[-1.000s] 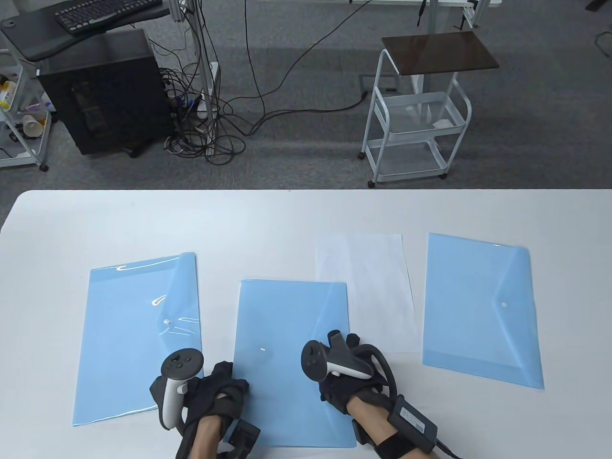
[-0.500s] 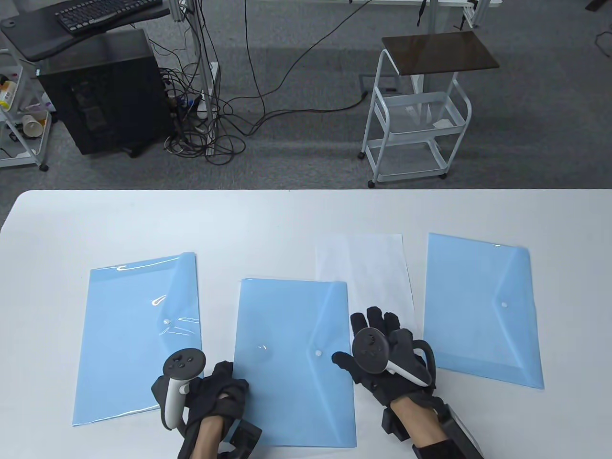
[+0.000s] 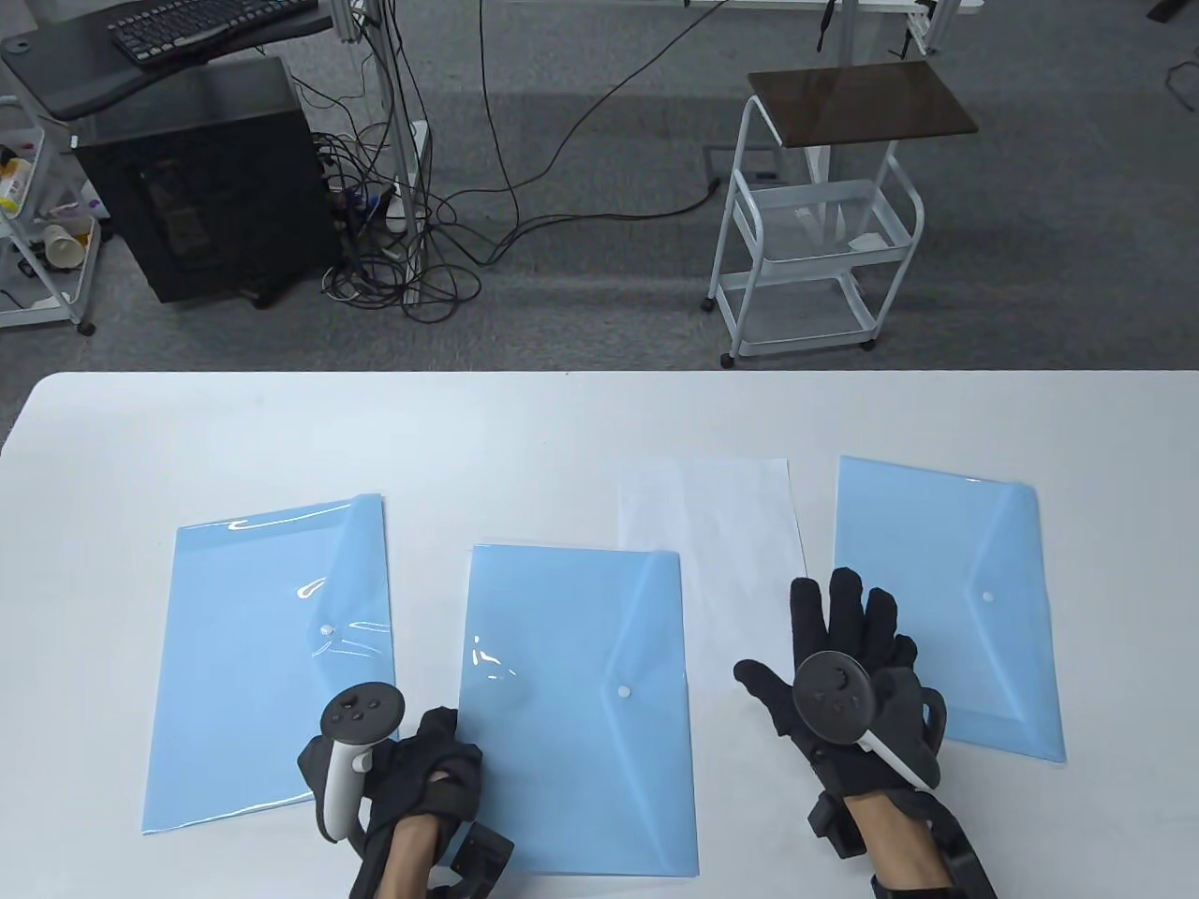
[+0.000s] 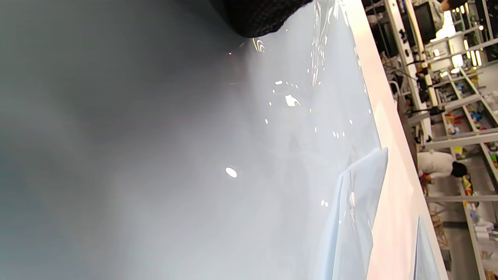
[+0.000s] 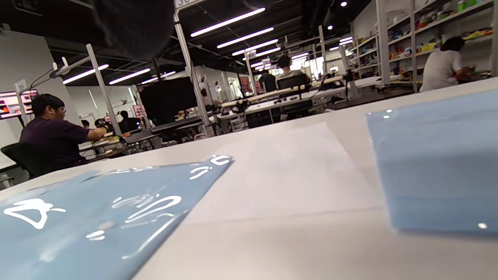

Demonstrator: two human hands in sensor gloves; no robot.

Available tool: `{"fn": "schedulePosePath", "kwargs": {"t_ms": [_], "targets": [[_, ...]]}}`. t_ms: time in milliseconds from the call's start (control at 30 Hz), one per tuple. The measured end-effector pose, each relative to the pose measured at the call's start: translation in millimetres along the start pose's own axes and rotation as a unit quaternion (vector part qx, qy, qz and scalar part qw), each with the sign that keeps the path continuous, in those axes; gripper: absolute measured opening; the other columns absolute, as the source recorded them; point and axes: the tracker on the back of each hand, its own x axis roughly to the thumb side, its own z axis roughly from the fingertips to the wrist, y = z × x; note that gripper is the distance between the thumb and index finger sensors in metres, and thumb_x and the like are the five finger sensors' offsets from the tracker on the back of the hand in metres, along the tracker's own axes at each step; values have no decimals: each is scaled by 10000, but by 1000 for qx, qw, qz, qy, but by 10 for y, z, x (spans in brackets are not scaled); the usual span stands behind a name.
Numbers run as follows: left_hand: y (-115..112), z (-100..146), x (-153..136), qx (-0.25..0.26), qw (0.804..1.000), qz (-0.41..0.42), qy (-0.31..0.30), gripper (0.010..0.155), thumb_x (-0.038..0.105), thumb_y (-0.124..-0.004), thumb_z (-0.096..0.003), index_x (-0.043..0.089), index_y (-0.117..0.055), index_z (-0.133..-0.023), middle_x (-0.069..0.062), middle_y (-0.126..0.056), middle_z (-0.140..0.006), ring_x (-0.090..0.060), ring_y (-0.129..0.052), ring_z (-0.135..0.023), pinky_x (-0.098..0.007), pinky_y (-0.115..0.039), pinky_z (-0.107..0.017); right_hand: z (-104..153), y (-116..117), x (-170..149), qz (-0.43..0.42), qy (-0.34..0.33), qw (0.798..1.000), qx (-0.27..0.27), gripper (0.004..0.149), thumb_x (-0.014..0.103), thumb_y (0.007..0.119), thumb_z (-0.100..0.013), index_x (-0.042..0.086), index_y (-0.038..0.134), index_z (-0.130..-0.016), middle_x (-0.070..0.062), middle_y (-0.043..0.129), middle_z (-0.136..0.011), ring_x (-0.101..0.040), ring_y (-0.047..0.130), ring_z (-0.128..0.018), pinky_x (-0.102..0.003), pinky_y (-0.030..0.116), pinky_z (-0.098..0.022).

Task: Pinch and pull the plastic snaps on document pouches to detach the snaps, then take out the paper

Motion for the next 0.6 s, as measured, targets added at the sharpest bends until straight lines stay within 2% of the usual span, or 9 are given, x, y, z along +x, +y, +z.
{"fn": "schedulePosePath", "kwargs": {"t_ms": [167, 300, 600], "targets": [[14, -11, -15, -9, 1000, 11, -4, 549, 114, -674, -544, 50, -467, -1049, -102, -773, -942, -301, -1003, -645, -449, -893, -487, 11, 106, -67, 5, 8, 1000, 16, 951, 651, 651, -539, 58, 294, -1191, -387, 201, -1237, -735, 252, -1011, -897, 348, -600], [64, -9, -54, -42, 997, 70, -7, 540, 99, -672, -541, 56, -486, -1046, -118, -782, -942, -321, -1005, -644, -461, -892, -484, 46, 79, -93, -12, 10, 1000, 9, 941, 646, 654, -540, 54, 316, -1188, -386, 223, -1237, -731, 278, -1012, -895, 360, -598], [215, 111, 131, -53, 989, 118, -65, 529, 100, -678, -539, 71, -518, -1042, -124, -807, -928, -307, -1023, -614, -453, -904, -458, 88, 5, -201, -42, 22, 999, -4, 934, 643, 655, -542, 45, 337, -1185, -390, 257, -1235, -731, 304, -1010, -893, 374, -594]]}}
